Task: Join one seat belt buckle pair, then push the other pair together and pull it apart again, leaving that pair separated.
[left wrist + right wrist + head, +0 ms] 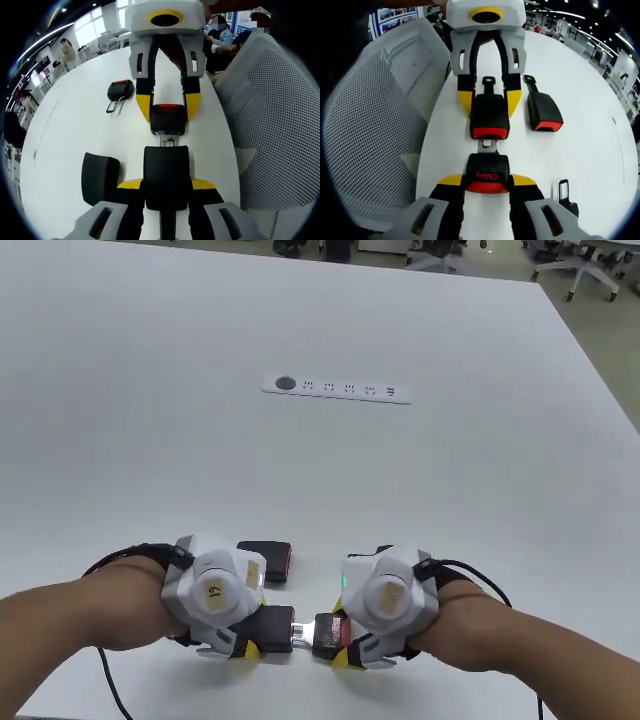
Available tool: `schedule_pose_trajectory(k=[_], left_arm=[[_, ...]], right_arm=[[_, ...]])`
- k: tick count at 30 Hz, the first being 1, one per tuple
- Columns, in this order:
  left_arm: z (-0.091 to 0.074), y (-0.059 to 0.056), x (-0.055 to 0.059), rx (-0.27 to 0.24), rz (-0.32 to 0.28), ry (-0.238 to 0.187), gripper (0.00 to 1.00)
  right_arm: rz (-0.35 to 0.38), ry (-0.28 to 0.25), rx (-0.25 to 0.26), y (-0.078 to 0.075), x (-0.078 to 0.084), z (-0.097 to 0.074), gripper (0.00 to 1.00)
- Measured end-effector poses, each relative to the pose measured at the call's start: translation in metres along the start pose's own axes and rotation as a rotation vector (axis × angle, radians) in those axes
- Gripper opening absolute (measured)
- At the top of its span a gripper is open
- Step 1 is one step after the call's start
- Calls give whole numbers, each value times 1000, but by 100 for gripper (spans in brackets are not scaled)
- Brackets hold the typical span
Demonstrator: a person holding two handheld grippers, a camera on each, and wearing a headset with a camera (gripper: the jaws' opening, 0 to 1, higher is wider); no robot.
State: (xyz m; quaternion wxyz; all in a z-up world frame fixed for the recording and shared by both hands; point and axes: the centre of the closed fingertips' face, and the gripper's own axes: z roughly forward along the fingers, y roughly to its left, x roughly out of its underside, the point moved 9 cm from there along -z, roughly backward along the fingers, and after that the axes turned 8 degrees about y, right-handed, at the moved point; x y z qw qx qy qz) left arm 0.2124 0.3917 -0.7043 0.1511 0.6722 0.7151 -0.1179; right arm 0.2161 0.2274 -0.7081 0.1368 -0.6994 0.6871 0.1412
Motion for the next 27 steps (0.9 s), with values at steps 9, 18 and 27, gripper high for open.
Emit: schedule_pose_trajectory(k=[9, 18, 27], left_arm=[[0, 1, 0, 6, 14, 8, 34], [0, 3, 1, 23, 3, -10, 34], [1, 4, 2, 28, 10, -8, 34]], right_arm=[[-15, 20, -17, -3, -8, 1, 30], [-5, 30, -14, -1, -13, 1, 29], [9, 11, -9, -2, -19, 4, 29]])
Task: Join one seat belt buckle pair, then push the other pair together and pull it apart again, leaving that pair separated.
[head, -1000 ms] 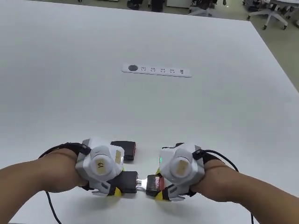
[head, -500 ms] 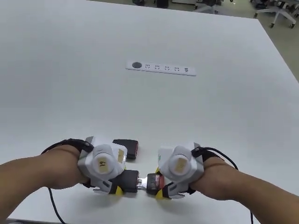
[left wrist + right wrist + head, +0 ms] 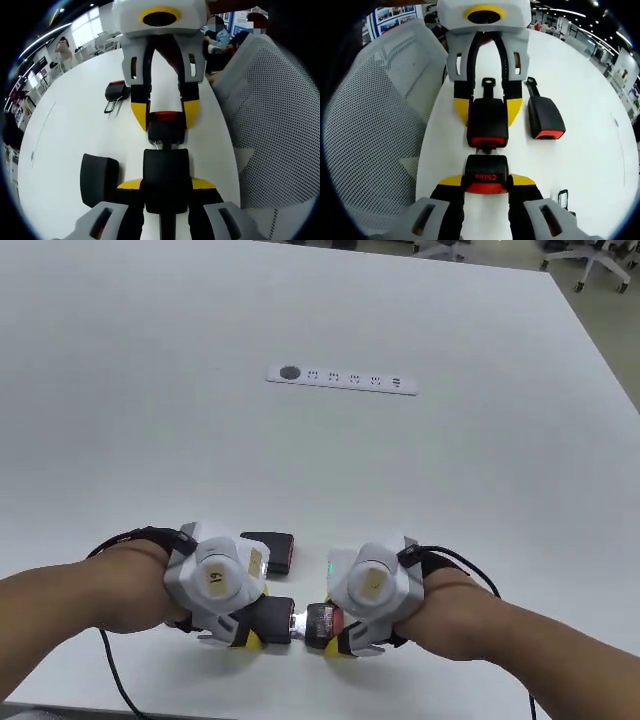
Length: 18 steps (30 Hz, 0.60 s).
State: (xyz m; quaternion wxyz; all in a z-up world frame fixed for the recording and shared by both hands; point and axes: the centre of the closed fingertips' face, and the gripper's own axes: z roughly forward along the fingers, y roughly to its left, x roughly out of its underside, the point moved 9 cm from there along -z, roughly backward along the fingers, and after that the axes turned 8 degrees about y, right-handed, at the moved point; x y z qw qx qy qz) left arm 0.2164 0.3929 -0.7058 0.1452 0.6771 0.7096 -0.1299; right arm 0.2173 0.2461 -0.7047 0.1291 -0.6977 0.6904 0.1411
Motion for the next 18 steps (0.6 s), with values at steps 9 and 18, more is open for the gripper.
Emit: schedule_pose_trajectory(k=[9, 18], left_arm=[[0, 0, 0, 0, -7, -4, 34], [-1, 0, 1, -1, -13, -6, 34]], right_arm=[[9, 14, 5, -5, -5, 5, 29], [2, 16, 15, -3, -4, 4, 29]])
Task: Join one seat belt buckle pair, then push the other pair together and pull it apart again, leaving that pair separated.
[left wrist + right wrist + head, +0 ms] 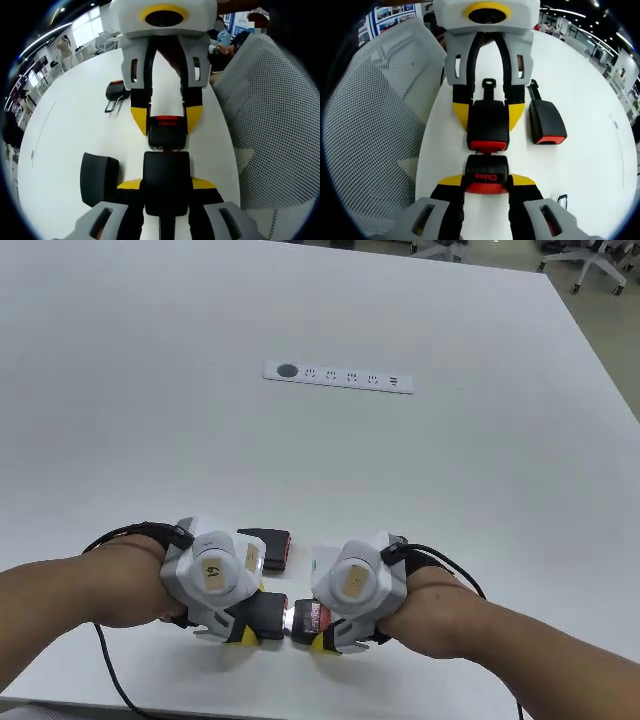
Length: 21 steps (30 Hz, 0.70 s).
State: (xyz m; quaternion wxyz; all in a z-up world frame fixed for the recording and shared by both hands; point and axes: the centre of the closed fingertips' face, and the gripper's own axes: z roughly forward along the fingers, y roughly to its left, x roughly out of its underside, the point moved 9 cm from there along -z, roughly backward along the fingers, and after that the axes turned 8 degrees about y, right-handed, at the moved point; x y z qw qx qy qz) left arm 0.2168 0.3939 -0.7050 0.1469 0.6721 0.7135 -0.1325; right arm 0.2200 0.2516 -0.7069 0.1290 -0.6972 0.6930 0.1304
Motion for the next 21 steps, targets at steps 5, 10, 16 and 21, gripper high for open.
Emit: schedule_pose_trajectory(k=[5, 10, 16, 21], left_arm=[[-1, -1, 2, 0, -7, -24, 34], [-1, 0, 2, 5, -1, -21, 34], [-1, 1, 4, 9, 0, -19, 34], [-1, 1, 4, 8, 8, -1, 34]], right_arm=[[10, -20, 5, 4, 1, -2, 29], [12, -13, 6, 5, 1, -3, 29], [15, -13, 5, 4, -1, 0, 29], [14, -10, 6, 6, -1, 0, 29]])
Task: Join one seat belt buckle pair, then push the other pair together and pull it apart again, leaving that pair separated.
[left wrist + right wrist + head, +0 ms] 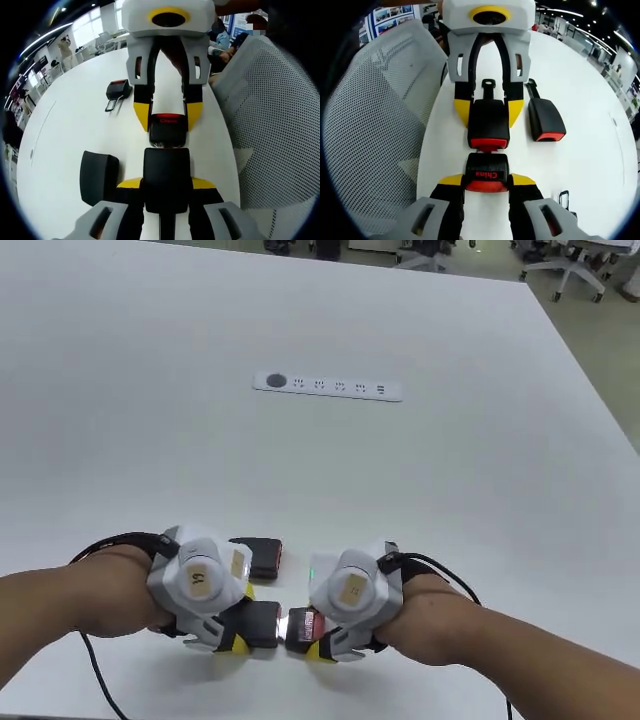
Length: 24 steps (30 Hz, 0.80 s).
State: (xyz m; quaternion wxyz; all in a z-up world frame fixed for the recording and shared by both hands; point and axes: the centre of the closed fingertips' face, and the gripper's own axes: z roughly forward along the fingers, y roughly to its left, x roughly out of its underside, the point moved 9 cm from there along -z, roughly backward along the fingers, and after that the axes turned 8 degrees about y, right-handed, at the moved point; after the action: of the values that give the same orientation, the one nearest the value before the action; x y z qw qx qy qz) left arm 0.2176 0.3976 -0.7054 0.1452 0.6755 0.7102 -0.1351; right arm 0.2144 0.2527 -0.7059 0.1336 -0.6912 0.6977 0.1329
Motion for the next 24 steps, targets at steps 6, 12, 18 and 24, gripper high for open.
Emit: schedule_pose_trajectory(k=[6, 12, 18, 24], left_arm=[[0, -1, -1, 3, -3, 3, 34], [-1, -2, -2, 0, -1, 11, 34], [-1, -2, -3, 2, -2, 17, 34], [-1, -1, -5, 3, -6, 48, 35]], right_arm=[[-4, -6, -3, 1, 2, -1, 30], [-4, -9, 0, 3, 2, -2, 30], [-4, -7, -2, 2, 1, -1, 30], [3, 7, -12, 1, -1, -1, 31]])
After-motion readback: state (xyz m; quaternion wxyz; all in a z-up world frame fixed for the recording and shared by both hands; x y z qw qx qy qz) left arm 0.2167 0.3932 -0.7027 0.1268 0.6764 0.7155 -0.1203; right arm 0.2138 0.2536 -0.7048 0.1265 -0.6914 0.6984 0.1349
